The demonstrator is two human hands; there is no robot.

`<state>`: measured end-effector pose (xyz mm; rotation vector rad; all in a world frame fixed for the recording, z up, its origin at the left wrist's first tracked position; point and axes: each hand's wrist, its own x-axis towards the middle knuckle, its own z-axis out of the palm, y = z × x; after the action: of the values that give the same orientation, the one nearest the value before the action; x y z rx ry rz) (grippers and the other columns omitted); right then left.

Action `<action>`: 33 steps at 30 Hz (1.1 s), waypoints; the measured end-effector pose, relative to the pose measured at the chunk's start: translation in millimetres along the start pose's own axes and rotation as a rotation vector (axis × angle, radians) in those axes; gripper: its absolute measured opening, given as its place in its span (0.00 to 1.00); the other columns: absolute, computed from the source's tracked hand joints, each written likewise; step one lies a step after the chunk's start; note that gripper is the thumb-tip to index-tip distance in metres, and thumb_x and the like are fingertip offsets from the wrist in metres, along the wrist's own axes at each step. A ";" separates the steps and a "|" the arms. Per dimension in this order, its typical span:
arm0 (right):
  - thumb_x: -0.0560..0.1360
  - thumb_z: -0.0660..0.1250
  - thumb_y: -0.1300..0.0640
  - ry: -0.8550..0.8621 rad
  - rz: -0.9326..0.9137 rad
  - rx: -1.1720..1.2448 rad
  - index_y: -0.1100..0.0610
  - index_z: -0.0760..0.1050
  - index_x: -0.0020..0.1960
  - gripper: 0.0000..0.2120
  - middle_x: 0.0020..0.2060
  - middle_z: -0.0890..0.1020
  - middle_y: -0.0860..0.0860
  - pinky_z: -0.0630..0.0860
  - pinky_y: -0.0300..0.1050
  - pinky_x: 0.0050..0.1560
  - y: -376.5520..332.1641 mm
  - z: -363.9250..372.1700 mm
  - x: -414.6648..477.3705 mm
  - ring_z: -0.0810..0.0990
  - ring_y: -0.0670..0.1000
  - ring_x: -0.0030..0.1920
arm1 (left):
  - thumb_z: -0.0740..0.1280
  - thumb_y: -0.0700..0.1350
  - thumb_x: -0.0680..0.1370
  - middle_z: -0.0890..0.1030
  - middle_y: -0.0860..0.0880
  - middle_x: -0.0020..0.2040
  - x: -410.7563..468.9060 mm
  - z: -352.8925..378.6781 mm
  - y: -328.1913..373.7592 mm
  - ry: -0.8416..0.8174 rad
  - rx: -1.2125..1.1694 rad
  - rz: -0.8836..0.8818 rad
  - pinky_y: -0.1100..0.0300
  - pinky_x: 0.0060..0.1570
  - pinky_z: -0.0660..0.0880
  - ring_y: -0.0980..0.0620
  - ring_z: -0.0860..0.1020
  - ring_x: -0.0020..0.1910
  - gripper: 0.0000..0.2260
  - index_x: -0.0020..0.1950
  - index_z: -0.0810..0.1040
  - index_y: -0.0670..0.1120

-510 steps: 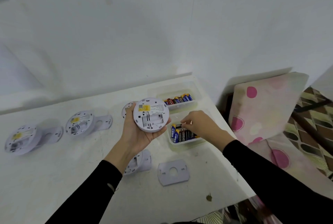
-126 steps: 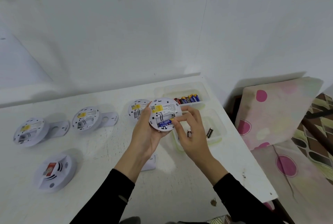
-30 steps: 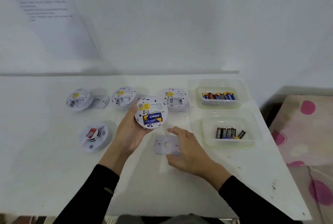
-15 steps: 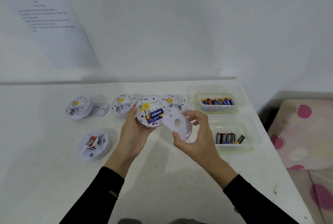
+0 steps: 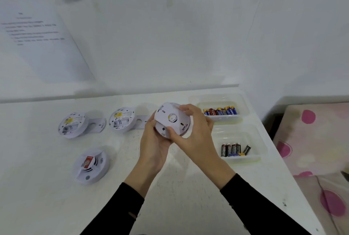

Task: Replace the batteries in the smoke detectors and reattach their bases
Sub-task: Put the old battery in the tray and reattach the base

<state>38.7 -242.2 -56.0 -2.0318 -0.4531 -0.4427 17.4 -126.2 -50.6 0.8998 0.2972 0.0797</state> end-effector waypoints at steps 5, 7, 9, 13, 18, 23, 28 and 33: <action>0.67 0.76 0.47 -0.029 0.023 0.055 0.42 0.63 0.64 0.32 0.57 0.74 0.36 0.61 0.41 0.62 1.9 -0.3 1.3 0.73 0.40 0.60 | 0.53 0.47 0.82 0.78 0.38 0.66 3.6 -0.2 2.5 0.012 -0.059 -0.015 0.47 0.59 0.77 0.39 0.77 0.66 0.21 0.72 0.71 0.40; 0.67 0.76 0.47 -0.033 0.025 0.055 0.42 0.63 0.64 0.32 0.57 0.75 0.37 0.62 0.43 0.63 1.5 -0.1 2.1 0.73 0.41 0.60 | 0.53 0.52 0.84 0.79 0.39 0.65 3.8 0.7 3.4 0.018 -0.074 -0.033 0.46 0.62 0.75 0.40 0.77 0.65 0.23 0.73 0.70 0.41; 0.67 0.76 0.46 -0.028 0.025 0.058 0.42 0.63 0.64 0.32 0.58 0.75 0.38 0.62 0.45 0.63 1.3 -1.1 2.7 0.73 0.42 0.61 | 0.53 0.56 0.84 0.79 0.39 0.65 4.6 1.0 4.6 0.005 -0.073 -0.045 0.45 0.66 0.72 0.41 0.77 0.66 0.24 0.72 0.71 0.41; 0.66 0.76 0.47 -0.041 0.018 0.073 0.38 0.60 0.64 0.33 0.59 0.75 0.38 0.61 0.43 0.62 0.0 -4.6 2.7 0.73 0.41 0.62 | 0.53 0.54 0.84 0.81 0.39 0.63 5.4 0.4 5.0 -0.012 -0.067 -0.076 0.49 0.63 0.76 0.43 0.80 0.62 0.22 0.67 0.76 0.41; 0.66 0.77 0.47 -0.021 0.026 0.069 0.40 0.61 0.64 0.33 0.57 0.75 0.37 0.61 0.45 0.61 0.2 -2.6 1.7 0.74 0.41 0.60 | 0.52 0.53 0.85 0.81 0.39 0.63 6.0 0.3 3.6 -0.002 -0.084 -0.093 0.45 0.69 0.70 0.41 0.77 0.66 0.23 0.69 0.74 0.40; 0.66 0.76 0.48 -0.020 0.043 0.063 0.41 0.62 0.64 0.32 0.58 0.74 0.35 0.60 0.42 0.60 -0.1 -1.1 -1.2 0.74 0.40 0.60 | 0.52 0.53 0.83 0.81 0.39 0.63 5.0 0.1 0.6 -0.030 -0.079 -0.076 0.44 0.68 0.70 0.42 0.79 0.63 0.22 0.66 0.77 0.42; 0.66 0.73 0.48 -0.012 0.019 0.007 0.41 0.65 0.62 0.29 0.58 0.73 0.37 0.62 0.47 0.61 -3.3 0.9 -4.0 0.71 0.39 0.60 | 0.52 0.52 0.82 0.81 0.40 0.61 5.3 0.3 -3.3 -0.046 -0.103 -0.088 0.41 0.70 0.69 0.41 0.77 0.64 0.22 0.61 0.81 0.43; 0.67 0.74 0.46 -0.048 -0.029 -0.016 0.49 0.67 0.63 0.29 0.56 0.72 0.37 0.61 0.40 0.63 -1.4 -3.6 3.4 0.67 0.32 0.59 | 0.56 0.62 0.80 0.79 0.38 0.64 5.3 3.1 0.4 -0.060 -0.106 -0.122 0.51 0.59 0.79 0.43 0.79 0.63 0.29 0.70 0.74 0.41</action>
<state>40.5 -244.3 -51.7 -2.0575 -0.5099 -0.4172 23.3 -127.2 -49.7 0.7761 0.2884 -0.0437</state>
